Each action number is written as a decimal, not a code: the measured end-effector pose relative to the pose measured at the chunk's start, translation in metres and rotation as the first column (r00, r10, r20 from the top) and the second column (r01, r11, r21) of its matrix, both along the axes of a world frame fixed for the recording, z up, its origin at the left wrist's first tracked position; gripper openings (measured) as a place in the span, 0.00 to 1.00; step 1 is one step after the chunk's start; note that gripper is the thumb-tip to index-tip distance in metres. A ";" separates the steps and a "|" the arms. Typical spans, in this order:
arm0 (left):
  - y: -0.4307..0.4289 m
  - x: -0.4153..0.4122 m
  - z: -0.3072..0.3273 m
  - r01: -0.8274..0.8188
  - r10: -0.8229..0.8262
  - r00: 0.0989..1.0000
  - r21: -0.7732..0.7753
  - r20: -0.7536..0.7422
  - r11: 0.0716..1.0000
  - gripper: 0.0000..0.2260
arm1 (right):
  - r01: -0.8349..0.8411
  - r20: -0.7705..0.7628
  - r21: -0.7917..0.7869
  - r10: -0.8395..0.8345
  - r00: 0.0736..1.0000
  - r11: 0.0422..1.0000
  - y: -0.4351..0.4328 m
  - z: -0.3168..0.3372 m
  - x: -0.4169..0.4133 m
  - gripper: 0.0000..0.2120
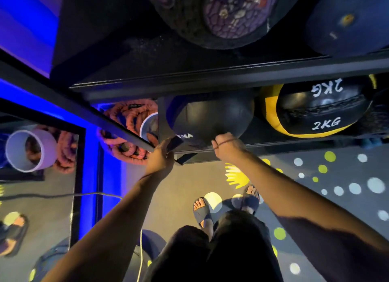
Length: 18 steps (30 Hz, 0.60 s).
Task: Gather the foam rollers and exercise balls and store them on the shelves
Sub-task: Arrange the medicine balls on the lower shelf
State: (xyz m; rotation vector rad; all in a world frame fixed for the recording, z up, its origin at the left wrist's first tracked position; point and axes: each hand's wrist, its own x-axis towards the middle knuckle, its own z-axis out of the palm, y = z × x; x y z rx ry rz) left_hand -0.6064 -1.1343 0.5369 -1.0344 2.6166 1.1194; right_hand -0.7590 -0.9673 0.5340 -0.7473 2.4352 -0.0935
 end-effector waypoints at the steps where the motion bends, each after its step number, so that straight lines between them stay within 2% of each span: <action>1: -0.001 0.006 -0.006 -0.069 0.068 0.995 0.012 0.071 0.998 0.23 | 0.015 -0.026 -0.076 -0.017 1.000 0.997 -0.004 0.009 -0.010 0.20; 3: -0.005 0.017 -0.023 -0.186 0.165 0.957 0.068 0.238 0.980 0.23 | 0.043 -0.074 -0.251 -0.063 0.995 0.967 -0.005 0.024 -0.035 0.19; 4: -0.005 0.020 -0.026 -0.228 0.188 0.930 0.095 0.315 0.969 0.23 | 0.058 -0.063 -0.288 -0.080 0.995 0.956 -0.003 0.031 -0.049 0.19; 6: -0.002 0.022 -0.033 -0.266 0.191 0.904 0.151 0.383 0.952 0.22 | 0.130 0.057 -0.297 -0.119 0.991 0.946 0.011 0.036 -0.074 0.21; 8: 0.002 0.015 -0.033 -0.270 0.184 0.906 0.184 0.382 0.945 0.22 | 0.282 0.205 -0.290 -0.228 0.952 0.914 0.035 0.030 -0.084 0.22; 9: 0.004 0.009 -0.035 -0.277 0.183 0.907 0.210 0.380 0.938 0.23 | 0.422 0.303 -0.301 -0.334 0.893 0.855 0.049 0.024 -0.085 0.21; 11: 0.009 -0.006 -0.037 -0.273 0.166 0.910 0.248 0.380 0.929 0.25 | 0.714 0.505 -0.294 -0.531 0.680 0.635 0.076 0.015 -0.081 0.16; 12: 0.011 -0.014 -0.040 -0.249 0.144 0.919 0.259 0.367 0.933 0.23 | 0.785 0.545 -0.279 -0.582 0.604 0.553 0.085 0.010 -0.078 0.15; 13: 0.014 -0.024 -0.041 -0.218 0.119 0.930 0.262 0.347 0.940 0.20 | 0.818 0.542 -0.273 -0.621 0.566 0.506 0.090 0.006 -0.075 0.15; 15: 0.016 -0.044 -0.040 -0.218 0.130 0.947 0.291 0.294 0.931 0.17 | 0.816 0.457 -0.258 -0.679 0.575 0.517 0.097 -0.006 -0.068 0.19; 16: 0.016 -0.054 -0.040 -0.276 0.184 0.946 0.370 0.265 0.887 0.17 | 0.832 0.444 -0.240 -0.706 0.552 0.500 0.100 -0.014 -0.065 0.21; 18: 0.015 -0.075 -0.046 -0.429 0.335 0.903 0.572 0.268 0.699 0.19 | 0.850 0.401 -0.224 -0.750 0.527 0.477 0.104 -0.023 -0.062 0.21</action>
